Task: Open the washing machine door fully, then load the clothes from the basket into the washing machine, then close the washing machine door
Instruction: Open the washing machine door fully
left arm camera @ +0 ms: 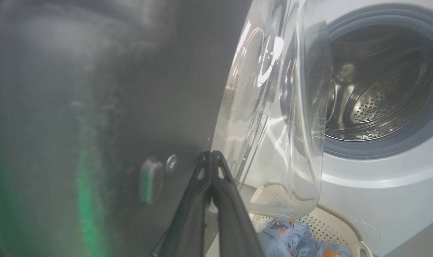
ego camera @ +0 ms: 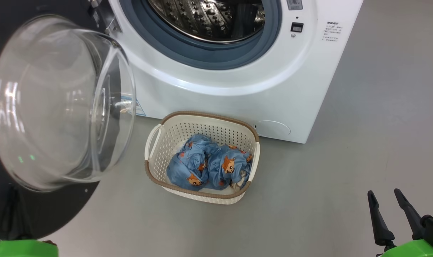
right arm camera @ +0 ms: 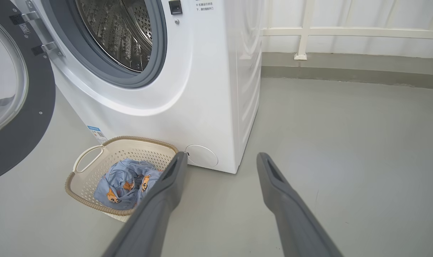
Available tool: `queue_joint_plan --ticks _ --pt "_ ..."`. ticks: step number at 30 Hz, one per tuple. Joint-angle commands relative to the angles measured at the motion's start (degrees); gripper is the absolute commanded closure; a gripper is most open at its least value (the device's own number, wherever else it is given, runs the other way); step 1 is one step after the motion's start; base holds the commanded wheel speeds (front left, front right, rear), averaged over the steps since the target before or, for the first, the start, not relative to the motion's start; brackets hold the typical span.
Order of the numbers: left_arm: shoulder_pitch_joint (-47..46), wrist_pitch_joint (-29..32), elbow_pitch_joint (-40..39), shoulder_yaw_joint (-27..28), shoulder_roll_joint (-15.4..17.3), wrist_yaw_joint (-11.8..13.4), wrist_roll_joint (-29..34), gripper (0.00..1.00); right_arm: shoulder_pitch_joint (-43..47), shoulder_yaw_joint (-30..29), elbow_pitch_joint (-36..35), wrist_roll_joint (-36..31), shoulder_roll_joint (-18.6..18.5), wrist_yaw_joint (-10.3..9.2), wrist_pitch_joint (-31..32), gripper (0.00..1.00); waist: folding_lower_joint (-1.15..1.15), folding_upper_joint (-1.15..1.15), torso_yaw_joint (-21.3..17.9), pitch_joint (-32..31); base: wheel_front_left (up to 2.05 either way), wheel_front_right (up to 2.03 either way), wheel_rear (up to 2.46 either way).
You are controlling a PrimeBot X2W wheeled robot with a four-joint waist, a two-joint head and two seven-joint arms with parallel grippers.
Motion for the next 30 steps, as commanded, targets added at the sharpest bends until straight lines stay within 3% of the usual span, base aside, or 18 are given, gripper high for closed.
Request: queue_joint_plan --ticks 1,13,30 --pt "-3.2 -0.4 0.0 4.2 3.1 0.8 -0.4 1.00 -1.8 1.3 -1.5 -0.7 -1.0 0.16 -0.7 0.00 0.00 0.00 -0.1 0.5 0.00 0.00 0.00" --pt "-7.7 -0.4 5.6 11.7 6.5 0.3 0.6 1.00 -2.8 1.3 -1.8 -1.2 -1.0 0.16 -0.7 0.00 0.00 0.00 -0.4 2.5 0.00 0.00 0.00" --pt "-22.6 -0.4 24.3 19.0 14.4 -4.8 5.5 1.00 -6.7 1.6 -2.3 -1.8 -2.3 0.16 -0.7 0.00 0.00 0.00 -0.1 9.6 0.00 0.00 0.00"
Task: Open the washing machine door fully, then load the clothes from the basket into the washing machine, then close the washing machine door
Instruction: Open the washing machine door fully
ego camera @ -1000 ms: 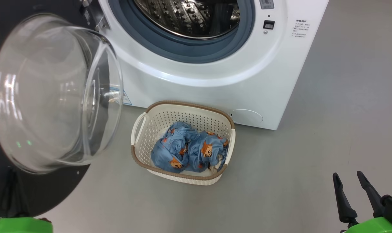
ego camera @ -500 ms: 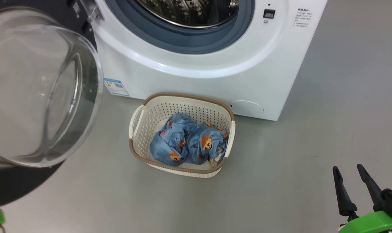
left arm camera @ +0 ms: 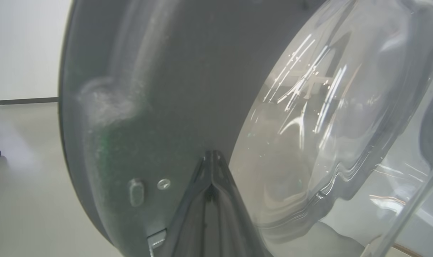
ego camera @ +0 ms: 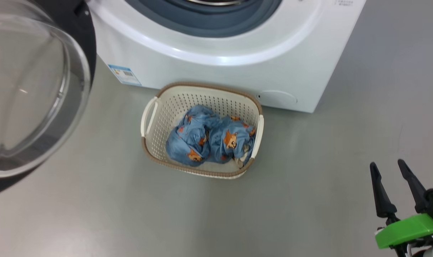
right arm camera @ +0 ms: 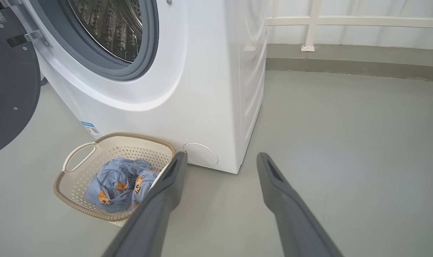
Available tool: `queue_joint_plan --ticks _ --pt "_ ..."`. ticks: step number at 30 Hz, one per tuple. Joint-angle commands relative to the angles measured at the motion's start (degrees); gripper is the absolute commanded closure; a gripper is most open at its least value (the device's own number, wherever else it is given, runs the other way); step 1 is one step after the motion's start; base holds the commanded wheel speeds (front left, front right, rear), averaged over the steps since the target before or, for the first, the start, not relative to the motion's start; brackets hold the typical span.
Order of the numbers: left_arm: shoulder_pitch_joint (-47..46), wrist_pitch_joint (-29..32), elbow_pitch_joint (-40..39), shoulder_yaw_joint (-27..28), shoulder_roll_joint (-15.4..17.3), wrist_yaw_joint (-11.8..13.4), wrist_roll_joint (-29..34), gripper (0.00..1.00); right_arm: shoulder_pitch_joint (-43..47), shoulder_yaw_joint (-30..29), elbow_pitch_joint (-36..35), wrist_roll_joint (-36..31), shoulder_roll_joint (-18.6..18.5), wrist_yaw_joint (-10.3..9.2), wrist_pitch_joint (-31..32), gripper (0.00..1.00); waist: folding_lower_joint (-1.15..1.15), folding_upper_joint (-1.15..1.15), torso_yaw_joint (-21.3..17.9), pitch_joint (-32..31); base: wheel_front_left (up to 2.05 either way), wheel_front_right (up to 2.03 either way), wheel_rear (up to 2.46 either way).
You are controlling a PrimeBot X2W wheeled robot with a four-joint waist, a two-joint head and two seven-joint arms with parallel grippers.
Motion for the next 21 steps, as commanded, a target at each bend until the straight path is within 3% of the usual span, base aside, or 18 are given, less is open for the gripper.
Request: queue_joint_plan --ticks 1,12,21 --pt "-2.7 -0.4 0.2 2.7 5.2 -0.2 0.8 1.00 -1.3 1.6 -1.5 -1.0 -1.0 0.16 -0.7 0.00 0.00 0.00 -0.3 1.8 0.00 0.00 0.00" --pt "-11.7 -0.4 10.7 9.1 10.9 -2.8 2.0 1.00 -4.4 1.8 -2.0 -1.6 -1.3 0.16 -0.7 0.00 0.00 0.00 -1.4 6.8 0.00 0.00 0.00" --pt "-15.0 -0.4 14.4 11.2 12.7 -3.9 4.9 1.00 -5.7 2.2 -1.8 -1.8 -1.5 0.16 -0.7 0.00 0.00 0.00 -1.7 7.8 0.00 0.00 0.00"
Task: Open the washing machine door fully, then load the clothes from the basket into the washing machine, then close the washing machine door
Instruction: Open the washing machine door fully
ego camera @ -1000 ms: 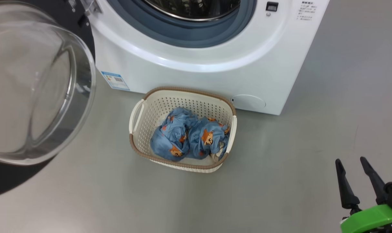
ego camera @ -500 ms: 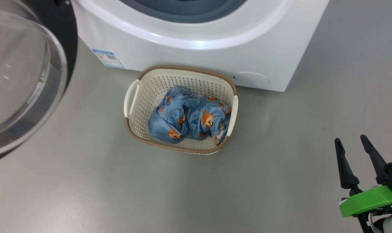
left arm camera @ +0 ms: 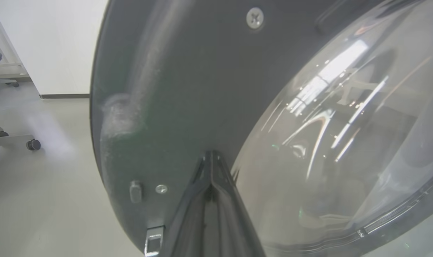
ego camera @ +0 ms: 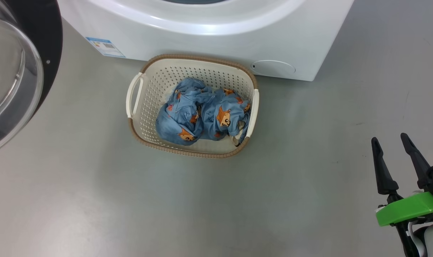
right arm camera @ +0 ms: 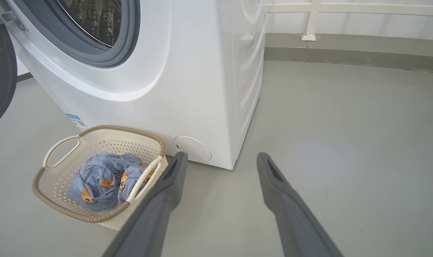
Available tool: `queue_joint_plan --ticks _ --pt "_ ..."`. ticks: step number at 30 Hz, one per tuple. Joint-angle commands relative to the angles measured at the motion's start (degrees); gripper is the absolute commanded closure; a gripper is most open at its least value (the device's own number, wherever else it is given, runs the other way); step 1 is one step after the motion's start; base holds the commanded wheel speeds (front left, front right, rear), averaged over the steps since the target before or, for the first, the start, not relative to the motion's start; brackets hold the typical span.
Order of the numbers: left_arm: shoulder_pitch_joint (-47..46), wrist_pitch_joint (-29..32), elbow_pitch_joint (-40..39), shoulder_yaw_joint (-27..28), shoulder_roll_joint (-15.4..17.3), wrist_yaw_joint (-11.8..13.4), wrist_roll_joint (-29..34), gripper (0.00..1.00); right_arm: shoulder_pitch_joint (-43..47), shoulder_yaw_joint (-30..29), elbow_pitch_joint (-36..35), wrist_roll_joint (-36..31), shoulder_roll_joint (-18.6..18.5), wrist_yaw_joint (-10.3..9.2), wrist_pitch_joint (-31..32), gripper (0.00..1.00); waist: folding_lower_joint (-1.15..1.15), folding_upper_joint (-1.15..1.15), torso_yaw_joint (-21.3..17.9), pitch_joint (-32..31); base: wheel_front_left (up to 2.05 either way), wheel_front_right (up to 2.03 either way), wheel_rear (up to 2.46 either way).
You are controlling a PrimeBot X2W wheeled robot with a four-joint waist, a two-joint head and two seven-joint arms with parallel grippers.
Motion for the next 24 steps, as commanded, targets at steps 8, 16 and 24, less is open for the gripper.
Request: queue_joint_plan --ticks 8,16,24 --pt "0.5 -0.3 -1.7 2.0 3.5 -0.9 2.4 1.00 1.3 1.7 -0.3 -0.1 -0.1 0.16 -0.7 0.00 0.00 0.00 0.2 -3.6 0.00 0.00 0.00" --pt "7.4 -0.3 -6.6 1.1 -2.3 -1.5 3.5 1.00 4.1 2.1 0.5 0.8 0.7 0.16 -0.7 0.00 0.00 0.00 1.1 -9.7 0.00 0.00 0.00" --pt "16.7 -0.3 -14.6 -3.5 -8.7 -1.5 0.0 0.73 6.1 2.8 1.0 1.5 0.5 0.16 -0.7 0.00 0.00 0.00 2.1 -14.4 0.00 0.00 0.00"
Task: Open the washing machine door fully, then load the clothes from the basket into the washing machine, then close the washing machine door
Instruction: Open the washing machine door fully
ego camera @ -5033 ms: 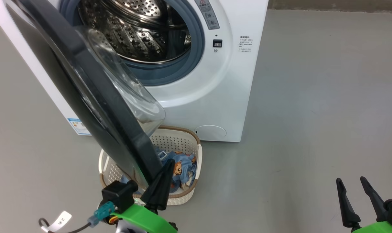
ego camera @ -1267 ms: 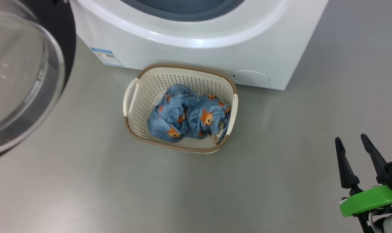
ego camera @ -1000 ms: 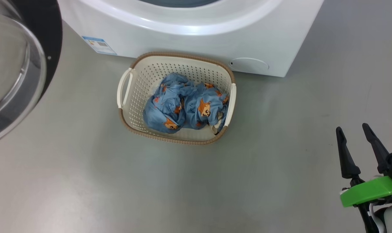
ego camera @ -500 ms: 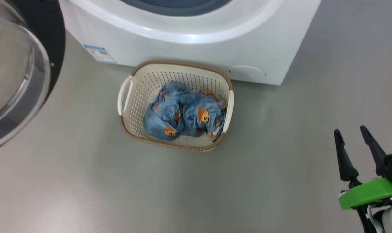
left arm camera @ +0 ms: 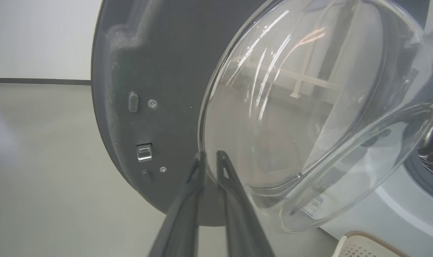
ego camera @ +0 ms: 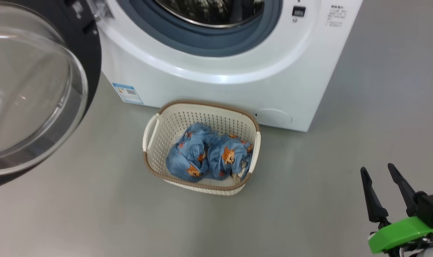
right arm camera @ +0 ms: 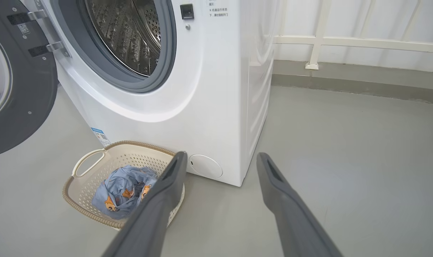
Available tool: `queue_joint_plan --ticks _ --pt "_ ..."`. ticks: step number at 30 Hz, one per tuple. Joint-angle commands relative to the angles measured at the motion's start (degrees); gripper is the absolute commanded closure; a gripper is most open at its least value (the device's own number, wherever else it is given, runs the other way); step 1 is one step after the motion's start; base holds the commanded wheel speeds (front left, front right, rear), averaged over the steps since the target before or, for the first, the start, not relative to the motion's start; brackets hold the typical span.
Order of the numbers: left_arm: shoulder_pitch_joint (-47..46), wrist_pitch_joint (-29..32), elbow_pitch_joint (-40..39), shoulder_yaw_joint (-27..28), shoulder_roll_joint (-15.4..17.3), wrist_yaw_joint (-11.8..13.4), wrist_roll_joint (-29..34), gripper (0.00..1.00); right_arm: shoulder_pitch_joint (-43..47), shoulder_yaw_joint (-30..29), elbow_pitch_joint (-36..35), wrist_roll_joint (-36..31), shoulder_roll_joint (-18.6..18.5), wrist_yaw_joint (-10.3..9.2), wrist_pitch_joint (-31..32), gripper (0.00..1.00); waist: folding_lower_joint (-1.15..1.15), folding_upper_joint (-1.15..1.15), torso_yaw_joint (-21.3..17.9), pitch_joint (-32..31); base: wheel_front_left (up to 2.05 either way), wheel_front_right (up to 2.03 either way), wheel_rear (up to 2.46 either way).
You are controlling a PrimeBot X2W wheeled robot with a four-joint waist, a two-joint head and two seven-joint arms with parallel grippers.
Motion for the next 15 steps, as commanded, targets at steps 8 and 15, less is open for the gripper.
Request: queue_joint_plan --ticks 8,15 --pt "12.9 -0.4 -14.5 -7.3 -1.6 -0.1 -4.8 0.00 3.2 1.2 -1.2 1.6 -0.8 0.14 -0.7 0.00 0.00 0.00 0.1 -6.1 0.00 0.00 0.00" --pt "21.0 -0.4 -23.3 -17.3 -2.9 -0.1 -7.5 0.00 5.2 -0.3 -1.8 1.8 -0.7 0.14 -0.7 0.00 0.00 0.00 -2.8 -7.9 0.00 0.00 0.00"
